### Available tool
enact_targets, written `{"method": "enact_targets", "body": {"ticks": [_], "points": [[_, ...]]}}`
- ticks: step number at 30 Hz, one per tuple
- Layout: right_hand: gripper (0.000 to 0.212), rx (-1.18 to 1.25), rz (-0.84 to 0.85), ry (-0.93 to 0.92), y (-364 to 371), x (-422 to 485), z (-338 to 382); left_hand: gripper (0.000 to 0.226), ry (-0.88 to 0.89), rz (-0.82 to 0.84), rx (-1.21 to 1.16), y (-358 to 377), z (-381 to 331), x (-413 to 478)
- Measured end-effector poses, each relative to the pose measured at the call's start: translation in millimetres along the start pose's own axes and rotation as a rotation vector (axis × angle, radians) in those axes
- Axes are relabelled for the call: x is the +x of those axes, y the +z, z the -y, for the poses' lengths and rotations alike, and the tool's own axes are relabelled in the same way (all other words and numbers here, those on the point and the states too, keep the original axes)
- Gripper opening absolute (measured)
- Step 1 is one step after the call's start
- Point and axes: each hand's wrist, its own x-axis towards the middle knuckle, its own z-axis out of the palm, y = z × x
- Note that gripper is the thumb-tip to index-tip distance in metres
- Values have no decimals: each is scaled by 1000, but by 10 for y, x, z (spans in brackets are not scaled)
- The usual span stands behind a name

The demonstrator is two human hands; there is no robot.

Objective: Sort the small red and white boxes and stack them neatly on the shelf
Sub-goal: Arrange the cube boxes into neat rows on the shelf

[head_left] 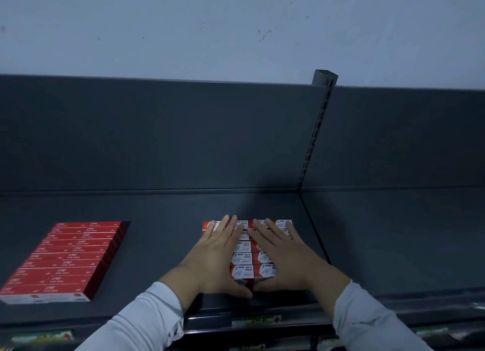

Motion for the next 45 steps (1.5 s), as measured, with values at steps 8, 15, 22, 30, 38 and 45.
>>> {"method": "enact_targets", "body": {"ticks": [8,15,22,30,38,45], "points": [[110,27,-55,9,47,46,-20,129,-4,-29,-42,84,10,22],[112,69,-23,-35,-38,24,-82,128,1,-34,-113,24,33,12],[56,1381,-484,280,-98,-220,-119,83,-284,-366,-1387,80,333,-115],[44,1797,-438,418,59,-127,-22,83,-423,-295,-1675,124,160,-117],[36,1708,-432,453,82,-124,-55,66,-442,-264,-1677,111,86,-63],[52,1586,-301,484,88,-142,-103,75,-454,-281,-1469,105,97,-128]]}}
